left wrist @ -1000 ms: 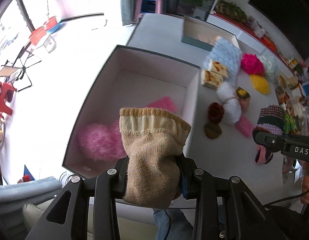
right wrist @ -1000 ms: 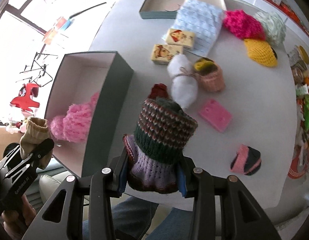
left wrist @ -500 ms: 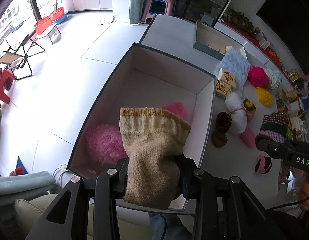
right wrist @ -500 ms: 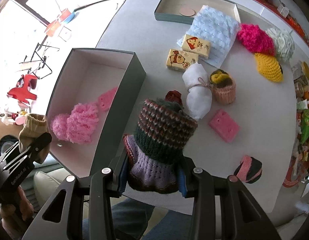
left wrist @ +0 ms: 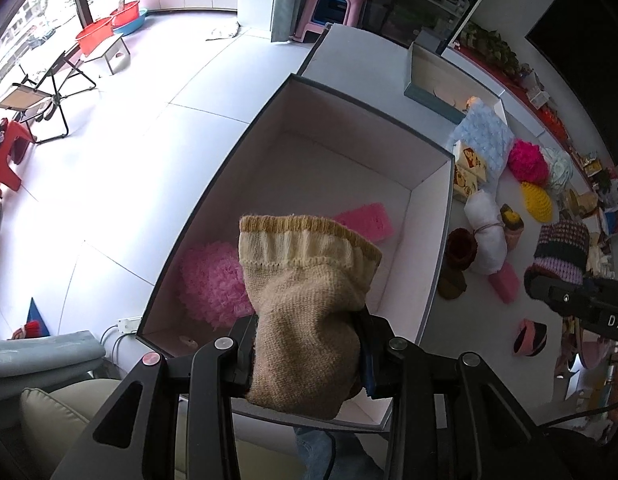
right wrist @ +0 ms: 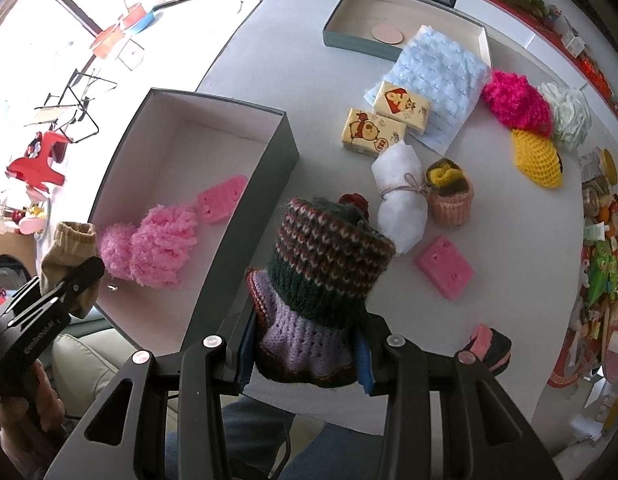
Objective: Organize soft objects
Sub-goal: 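Carry the beige sock and striped hat over the white box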
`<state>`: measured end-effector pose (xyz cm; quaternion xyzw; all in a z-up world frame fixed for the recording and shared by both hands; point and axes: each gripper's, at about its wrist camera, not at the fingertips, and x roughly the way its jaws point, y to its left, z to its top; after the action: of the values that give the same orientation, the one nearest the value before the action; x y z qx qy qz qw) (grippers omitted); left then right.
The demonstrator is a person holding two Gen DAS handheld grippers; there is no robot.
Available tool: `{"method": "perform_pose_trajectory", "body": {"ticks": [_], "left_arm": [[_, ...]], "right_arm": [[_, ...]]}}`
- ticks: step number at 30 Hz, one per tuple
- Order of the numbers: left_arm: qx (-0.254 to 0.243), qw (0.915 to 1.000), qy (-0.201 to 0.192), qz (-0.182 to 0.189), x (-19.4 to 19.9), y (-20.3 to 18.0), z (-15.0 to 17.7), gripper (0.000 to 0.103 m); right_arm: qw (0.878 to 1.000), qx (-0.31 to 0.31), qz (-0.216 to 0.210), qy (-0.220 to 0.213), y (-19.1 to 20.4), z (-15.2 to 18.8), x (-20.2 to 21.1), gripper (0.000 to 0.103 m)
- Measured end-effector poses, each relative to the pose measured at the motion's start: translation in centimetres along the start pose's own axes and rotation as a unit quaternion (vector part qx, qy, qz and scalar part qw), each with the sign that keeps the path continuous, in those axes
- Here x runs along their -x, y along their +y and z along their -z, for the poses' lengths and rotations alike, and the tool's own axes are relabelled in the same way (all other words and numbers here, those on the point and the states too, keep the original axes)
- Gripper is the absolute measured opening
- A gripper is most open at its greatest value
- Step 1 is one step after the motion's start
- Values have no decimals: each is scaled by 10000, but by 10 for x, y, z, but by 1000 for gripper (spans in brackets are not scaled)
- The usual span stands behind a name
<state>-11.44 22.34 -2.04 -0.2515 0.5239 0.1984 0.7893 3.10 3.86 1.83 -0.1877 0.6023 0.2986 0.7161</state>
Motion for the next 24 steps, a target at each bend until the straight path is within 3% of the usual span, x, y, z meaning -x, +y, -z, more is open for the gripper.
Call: {"method": "perform_pose_trajectory", "body": {"ticks": [8,15,24], "left_arm": [[27,9999,170,-10,-12,1,-4,38],[-89,10000,38,-7,-17,-10,-40,38],[-77,9994,145,-295,-45,-5,-83,38]], "right_arm": [[9995,282,-25,111,20,-14,-8,43],[9983,556,-160,55,52,-42,-14,43],[9980,510,-374,66,77,-84,-38,44]]}}
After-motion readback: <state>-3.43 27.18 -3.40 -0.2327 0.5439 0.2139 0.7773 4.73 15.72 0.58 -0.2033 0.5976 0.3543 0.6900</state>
